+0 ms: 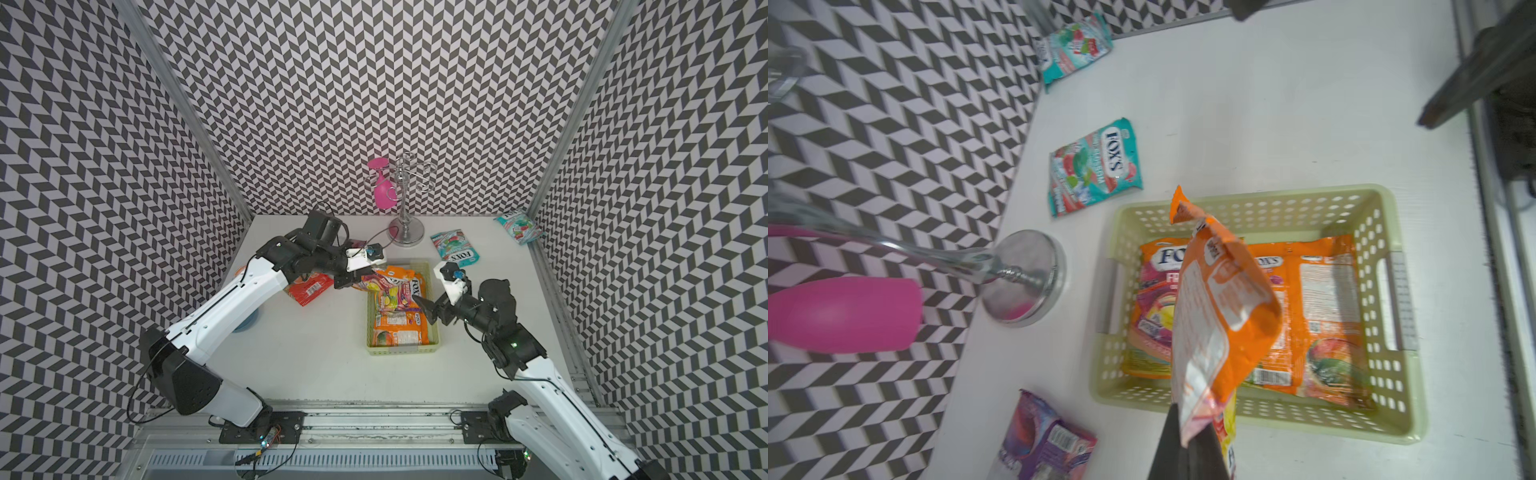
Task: Put the candies in the basket
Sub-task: Pick up the candy at the center of the board.
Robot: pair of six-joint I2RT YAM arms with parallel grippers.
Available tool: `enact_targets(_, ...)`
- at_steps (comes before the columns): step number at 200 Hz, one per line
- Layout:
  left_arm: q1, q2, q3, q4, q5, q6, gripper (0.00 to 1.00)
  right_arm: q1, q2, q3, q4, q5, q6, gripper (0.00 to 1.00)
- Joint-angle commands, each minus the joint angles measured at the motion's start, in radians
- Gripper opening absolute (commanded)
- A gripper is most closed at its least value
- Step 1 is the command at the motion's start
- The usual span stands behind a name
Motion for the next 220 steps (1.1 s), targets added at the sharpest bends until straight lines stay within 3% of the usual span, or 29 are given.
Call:
enact_targets(1, -0.053, -0.045, -0.041, 0.019, 0.032, -0.003, 0.0, 0.012, 0.024, -0.013, 0.093, -0.197, 0.003, 0.96)
enact_targets(61, -0.093, -0.031, -0.044, 0.025, 0.1, -0.028, 0.0, 0.071, 0.143, -0.044, 0.18, -0.283, 0.041, 0.94)
enact_targets(102, -0.097, -0.036, -0.024, 0.018, 0.141, -0.045, 0.0, 0.093, 0.173, -0.047, 0.193, -0.264, 0.037, 0.84)
enact_targets(137, -0.097, -0.057, -0.034, 0.018, 0.155, -0.047, 0.0, 0.112, 0.192, -0.048, 0.194, -0.245, 0.014, 0.57)
enact_targets(148, -0.097, -0.06, -0.034, 0.019, 0.148, -0.053, 0.0, 0.111, 0.187, -0.05, 0.197, -0.227, 0.012, 0.41)
enact_targets(164, -0.095, -0.078, -0.041, 0.022, 0.148, -0.056, 0.0, 0.113, 0.182, -0.055, 0.21, -0.207, 0.015, 0.0)
enact_targets(173, -0.095, -0.09, -0.049, 0.028, 0.147, -0.06, 0.0, 0.112, 0.18, -0.05, 0.205, -0.198, 0.024, 0.0)
enact_targets(184, -0.09, -0.099, -0.057, 0.03, 0.144, -0.067, 0.09, 0.111, 0.176, -0.038, 0.19, -0.19, 0.039, 0.0)
enact_targets(220, -0.057, -0.157, -0.099, 0.032, 0.14, -0.092, 0.57, 0.113, 0.185, -0.007, 0.179, -0.202, 0.206, 0.0)
